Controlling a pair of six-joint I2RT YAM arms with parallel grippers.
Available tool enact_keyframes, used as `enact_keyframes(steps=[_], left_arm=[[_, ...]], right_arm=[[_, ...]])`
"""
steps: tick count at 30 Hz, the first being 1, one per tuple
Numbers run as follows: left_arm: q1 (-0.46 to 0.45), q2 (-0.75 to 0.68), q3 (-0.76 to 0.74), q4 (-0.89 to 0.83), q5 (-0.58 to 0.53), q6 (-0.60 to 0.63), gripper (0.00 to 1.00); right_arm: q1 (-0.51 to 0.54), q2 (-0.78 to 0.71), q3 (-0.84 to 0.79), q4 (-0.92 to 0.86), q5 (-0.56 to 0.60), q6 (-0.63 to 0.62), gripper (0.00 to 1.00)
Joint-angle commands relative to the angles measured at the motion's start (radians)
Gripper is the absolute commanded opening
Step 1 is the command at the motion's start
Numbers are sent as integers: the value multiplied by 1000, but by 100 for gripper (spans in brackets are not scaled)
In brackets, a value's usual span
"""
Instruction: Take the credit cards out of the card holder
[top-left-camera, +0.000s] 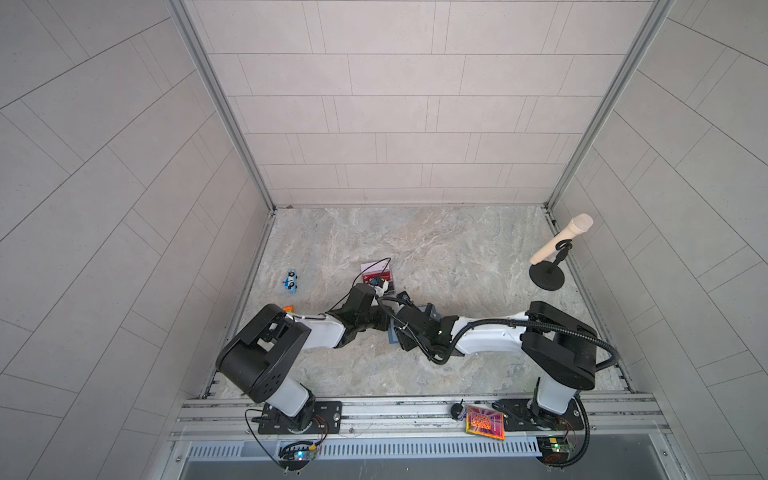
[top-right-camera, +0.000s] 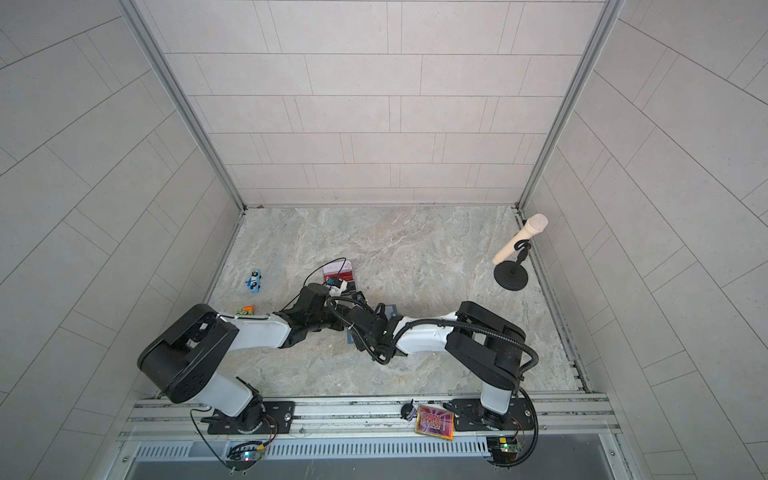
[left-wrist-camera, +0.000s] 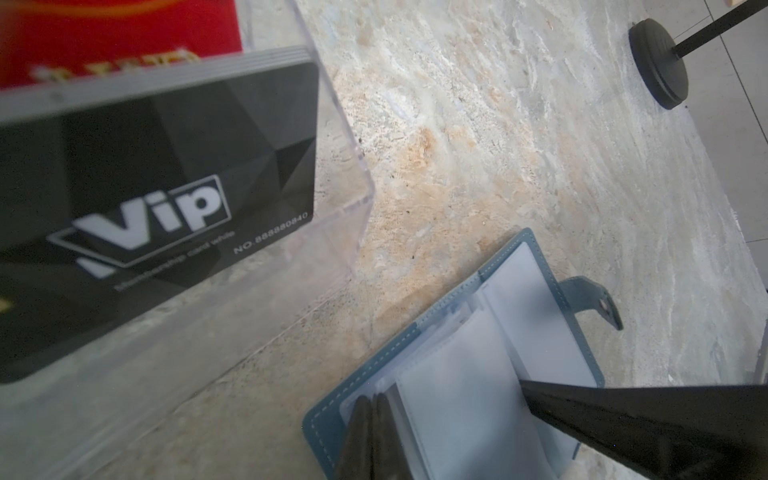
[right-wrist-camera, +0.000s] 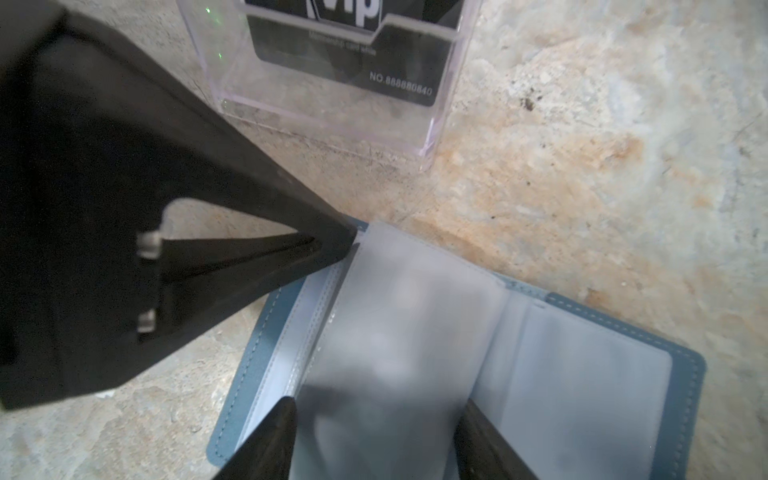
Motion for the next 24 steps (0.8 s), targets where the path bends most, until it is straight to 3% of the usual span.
enact_keyframes(steps=[1, 11, 17, 24], left_arm=[[-6, 30, -30, -51, 8, -2, 0], [-6, 43, -30, -42, 15, 0, 0], [-6, 46, -31, -42, 15, 1, 0], [-6, 51, -32, -41, 13, 3, 0]], right_arm=[[5, 19, 9, -49, 54, 15, 57], [3, -7, 11, -97, 114, 9, 51], [5, -44, 0, -63, 73, -4, 63], [5, -38, 8, -13, 27, -16, 66]])
